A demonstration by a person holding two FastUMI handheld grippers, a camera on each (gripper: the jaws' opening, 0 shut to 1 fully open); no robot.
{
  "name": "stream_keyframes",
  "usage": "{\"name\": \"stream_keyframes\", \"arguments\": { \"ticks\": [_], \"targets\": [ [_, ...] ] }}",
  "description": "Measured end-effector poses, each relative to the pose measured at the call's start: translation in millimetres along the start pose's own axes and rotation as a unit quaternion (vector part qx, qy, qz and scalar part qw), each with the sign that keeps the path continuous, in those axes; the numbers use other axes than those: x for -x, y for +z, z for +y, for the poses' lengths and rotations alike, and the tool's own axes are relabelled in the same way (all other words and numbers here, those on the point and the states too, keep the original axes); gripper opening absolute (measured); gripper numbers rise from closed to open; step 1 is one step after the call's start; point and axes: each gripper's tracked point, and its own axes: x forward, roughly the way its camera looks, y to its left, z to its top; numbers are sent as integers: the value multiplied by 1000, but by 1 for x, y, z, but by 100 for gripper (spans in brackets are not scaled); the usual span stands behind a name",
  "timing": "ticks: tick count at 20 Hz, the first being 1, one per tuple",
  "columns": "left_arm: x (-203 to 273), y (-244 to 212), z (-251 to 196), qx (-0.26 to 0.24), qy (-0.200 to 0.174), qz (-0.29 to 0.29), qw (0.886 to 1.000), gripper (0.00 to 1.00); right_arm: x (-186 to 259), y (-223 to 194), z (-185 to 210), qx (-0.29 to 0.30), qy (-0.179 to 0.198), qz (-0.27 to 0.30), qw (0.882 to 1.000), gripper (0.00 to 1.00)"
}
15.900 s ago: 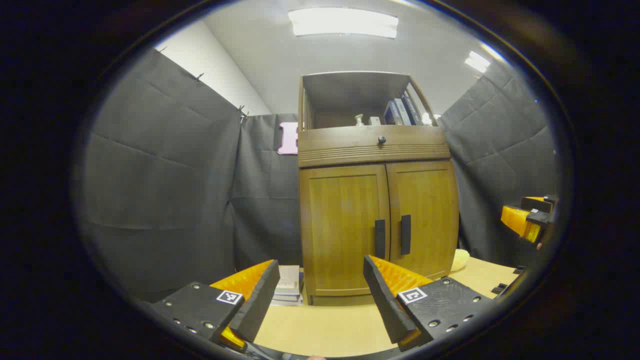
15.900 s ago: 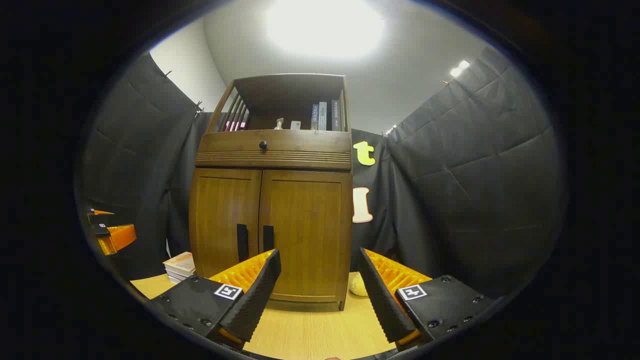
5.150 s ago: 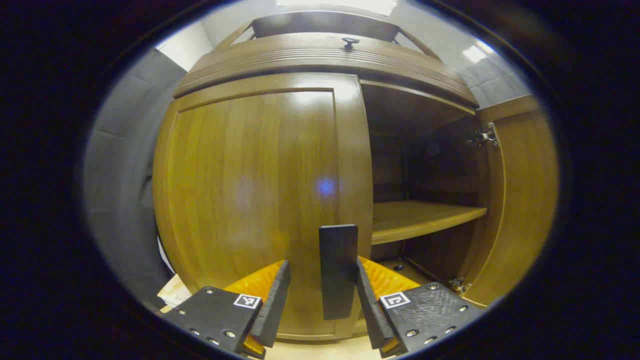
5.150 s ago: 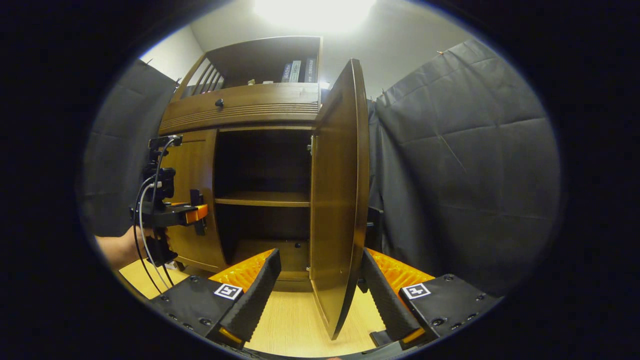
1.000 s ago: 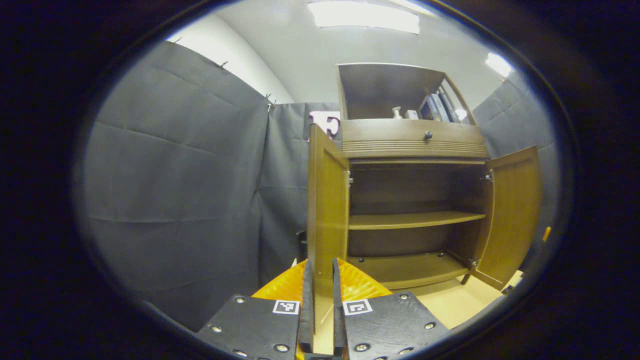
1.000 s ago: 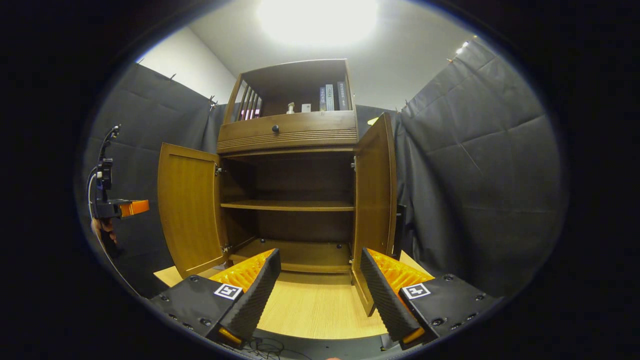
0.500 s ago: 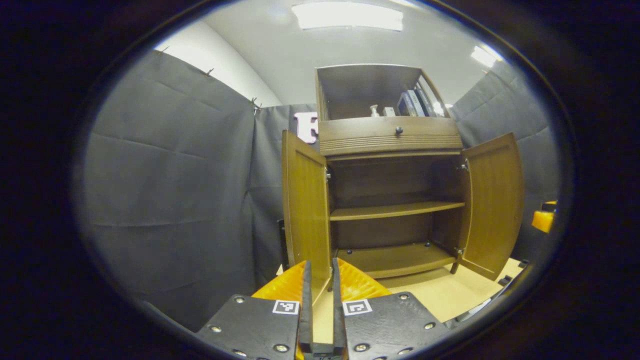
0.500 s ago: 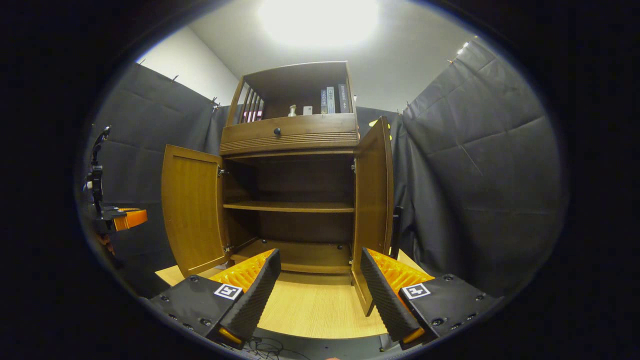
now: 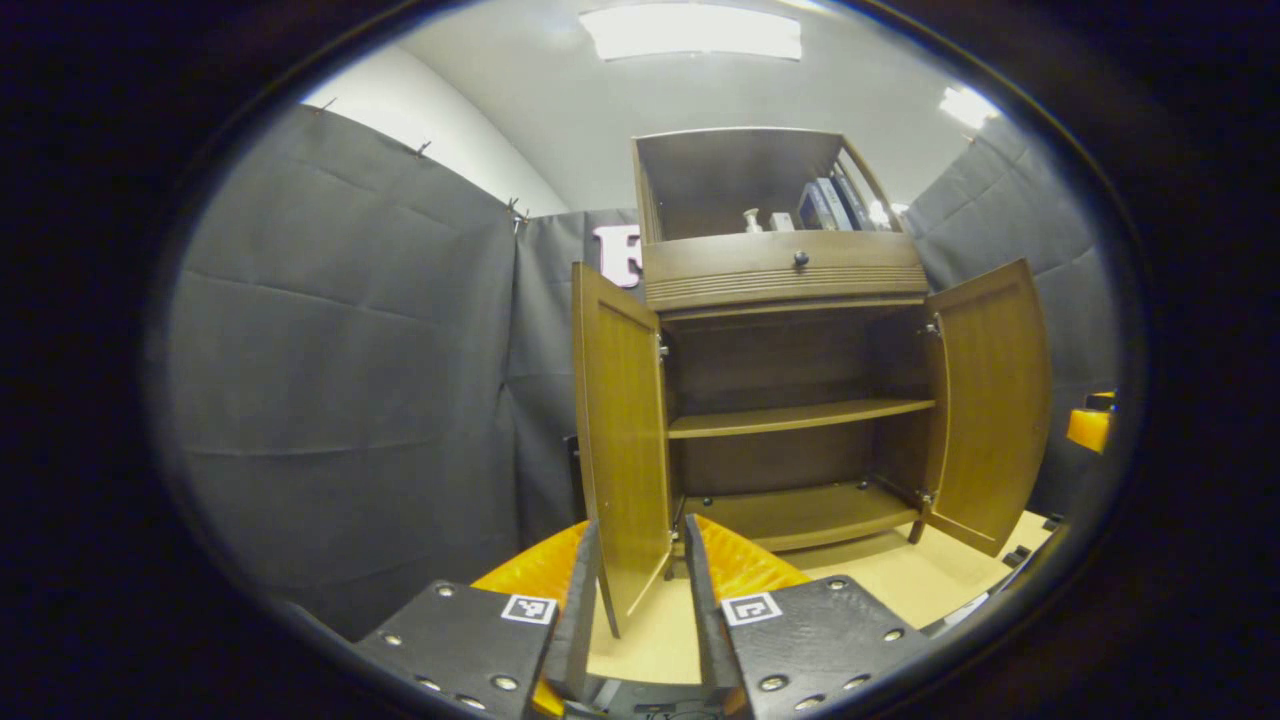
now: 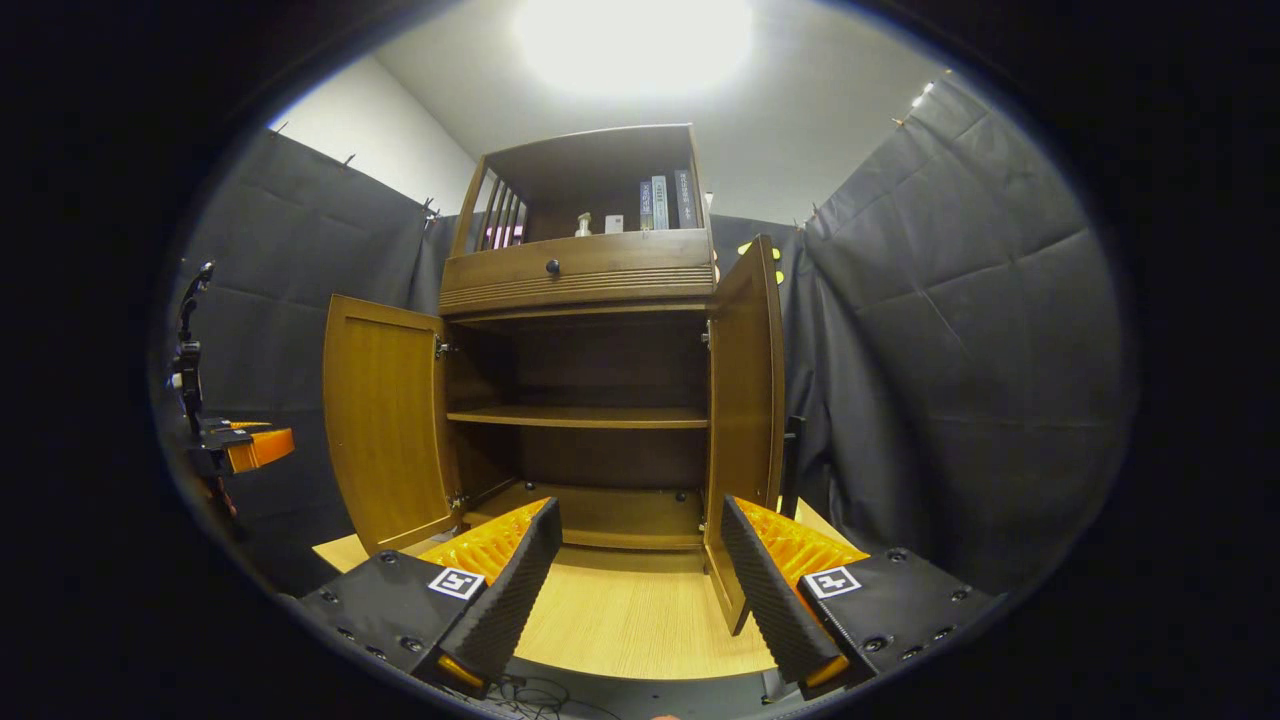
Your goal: Open the right door of the double-door shoe cabinet with the right hand, and open the left door with the left hand.
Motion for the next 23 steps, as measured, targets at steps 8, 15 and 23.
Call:
{"name": "stream_keyframes", "arguments": {
  "ticks": [8, 15, 23],
  "targets": [
    [4, 5, -6, 1, -10, -14, 1000, 94, -1, 6, 5, 3, 3, -5, 1000, 100],
    [4, 2, -2, 4, -8, -10, 1000, 94, -5, 7, 11, 7, 7, -7, 1000, 97],
    [1, 2, -7, 0, -11, -10, 1000, 94, -11, 7, 7, 3, 7, -8, 1000, 100]
  ]
}}
